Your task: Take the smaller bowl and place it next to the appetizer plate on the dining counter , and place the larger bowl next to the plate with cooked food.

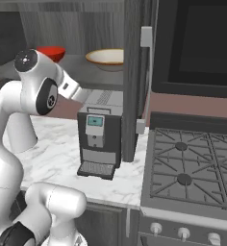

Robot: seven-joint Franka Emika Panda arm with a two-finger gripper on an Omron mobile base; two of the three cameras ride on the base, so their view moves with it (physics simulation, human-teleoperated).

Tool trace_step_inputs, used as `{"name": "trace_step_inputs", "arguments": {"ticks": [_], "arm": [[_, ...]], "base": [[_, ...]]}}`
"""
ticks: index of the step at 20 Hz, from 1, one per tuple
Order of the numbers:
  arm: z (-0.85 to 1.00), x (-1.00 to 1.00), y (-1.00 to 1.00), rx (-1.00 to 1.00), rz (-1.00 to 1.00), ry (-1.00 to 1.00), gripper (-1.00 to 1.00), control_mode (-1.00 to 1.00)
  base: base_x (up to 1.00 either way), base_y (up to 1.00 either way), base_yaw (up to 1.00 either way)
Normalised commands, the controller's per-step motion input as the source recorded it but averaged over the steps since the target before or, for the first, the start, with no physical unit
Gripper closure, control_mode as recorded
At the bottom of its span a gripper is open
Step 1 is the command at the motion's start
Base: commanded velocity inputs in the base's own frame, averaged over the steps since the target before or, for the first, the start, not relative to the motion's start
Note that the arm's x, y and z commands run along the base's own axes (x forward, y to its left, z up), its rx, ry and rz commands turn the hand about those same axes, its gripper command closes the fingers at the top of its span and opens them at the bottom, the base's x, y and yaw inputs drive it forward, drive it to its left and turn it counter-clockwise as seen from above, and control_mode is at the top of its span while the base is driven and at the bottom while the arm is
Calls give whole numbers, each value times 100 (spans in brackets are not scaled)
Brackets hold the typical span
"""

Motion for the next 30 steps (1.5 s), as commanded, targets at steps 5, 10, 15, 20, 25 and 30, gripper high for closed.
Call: {"name": "trace_step_inputs", "arguments": {"ticks": [5,10,15,20,25,30], "arm": [[70,1,-25,18,-3,-5,-100,-100],[27,25,-21,12,-1,-11,-100,-100],[1,57,-14,5,-4,-9,-100,-100],[2,63,-11,0,-6,4,-100,-100],[9,59,-7,0,-1,17,-100,-100],[2,74,-7,0,0,16,-100,-100]], "base": [[0,0,0],[0,0,0],[0,0,0],[0,0,0],[0,0,0],[0,0,0]]}}
